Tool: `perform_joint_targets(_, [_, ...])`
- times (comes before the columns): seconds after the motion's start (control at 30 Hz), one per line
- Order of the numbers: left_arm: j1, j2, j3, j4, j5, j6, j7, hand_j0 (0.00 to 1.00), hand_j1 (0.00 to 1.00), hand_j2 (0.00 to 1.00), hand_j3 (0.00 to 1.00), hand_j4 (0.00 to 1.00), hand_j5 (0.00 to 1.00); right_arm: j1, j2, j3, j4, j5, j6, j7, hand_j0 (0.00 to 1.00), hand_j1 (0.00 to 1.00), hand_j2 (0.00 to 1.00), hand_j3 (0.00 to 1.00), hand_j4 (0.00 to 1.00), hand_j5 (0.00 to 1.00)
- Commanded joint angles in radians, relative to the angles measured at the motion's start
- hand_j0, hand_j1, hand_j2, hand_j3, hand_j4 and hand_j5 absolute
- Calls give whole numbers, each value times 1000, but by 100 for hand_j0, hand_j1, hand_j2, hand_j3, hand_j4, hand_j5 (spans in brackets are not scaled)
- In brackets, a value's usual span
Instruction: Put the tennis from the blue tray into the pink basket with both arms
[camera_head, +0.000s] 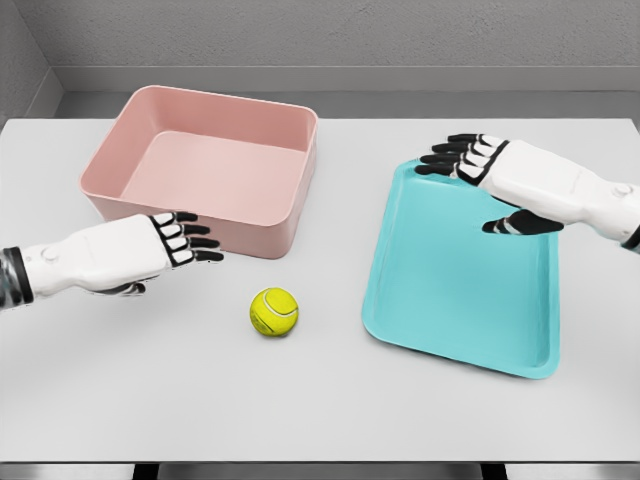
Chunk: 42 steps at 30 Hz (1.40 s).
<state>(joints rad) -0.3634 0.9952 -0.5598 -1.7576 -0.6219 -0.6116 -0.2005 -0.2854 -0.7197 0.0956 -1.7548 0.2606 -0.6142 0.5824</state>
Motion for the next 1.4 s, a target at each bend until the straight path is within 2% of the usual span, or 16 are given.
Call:
perform_joint_targets(0.0, [-5, -43, -74, 1, -21, 1, -10, 100, 100, 100, 100, 100, 100, 5, 2, -85, 26, -50, 3, -4, 100, 100, 100, 100, 100, 100])
perform_joint_targets(0.1, [-48, -46, -104, 1, -16, 1, -10, 100, 100, 100, 100, 100, 100, 57, 8, -86, 27, -55, 3, -7, 100, 100, 100, 100, 100, 100])
perform_joint_targets(0.17, [-75, -52, -137, 0, -16, 1, -10, 100, 100, 100, 100, 100, 100, 75, 51, -86, 37, -60, 3, -7, 100, 100, 100, 100, 100, 100])
perform_joint_targets(0.23, [-89, -64, -153, 0, -16, 1, -10, 100, 100, 100, 100, 100, 100, 106, 54, -88, 46, -60, 3, -4, 100, 100, 100, 100, 100, 100])
perform_joint_targets(0.33, [-95, -67, -155, -8, -15, 1, -10, 100, 100, 100, 100, 100, 100, 179, 82, -208, 41, -60, 3, 1, 100, 100, 100, 100, 100, 100])
perform_joint_targets(0.37, [-95, -67, -166, -23, -15, 1, -10, 100, 100, 100, 100, 100, 100, 186, 83, -217, 41, -58, 3, 2, 100, 100, 100, 100, 100, 100])
perform_joint_targets(0.6, [-97, -78, -176, -40, -12, 1, -10, 100, 100, 100, 100, 100, 100, 193, 85, -218, 54, -58, 3, 1, 100, 100, 100, 100, 100, 100])
perform_joint_targets(0.7, [-117, -87, -199, -40, -12, 1, -10, 100, 100, 100, 100, 100, 100, 193, 85, -218, 47, -60, 3, 1, 100, 100, 100, 100, 100, 100])
perform_joint_targets(1.0, [-152, -152, -256, -16, -19, 1, -10, 100, 100, 100, 100, 100, 100, 195, 85, -218, 47, -58, 3, 1, 100, 100, 100, 100, 100, 100])
perform_joint_targets(1.37, [-167, -181, -296, -2, -19, 1, -36, 100, 100, 100, 100, 100, 100, 195, 85, -217, 49, -57, 3, 1, 100, 100, 100, 100, 100, 100])
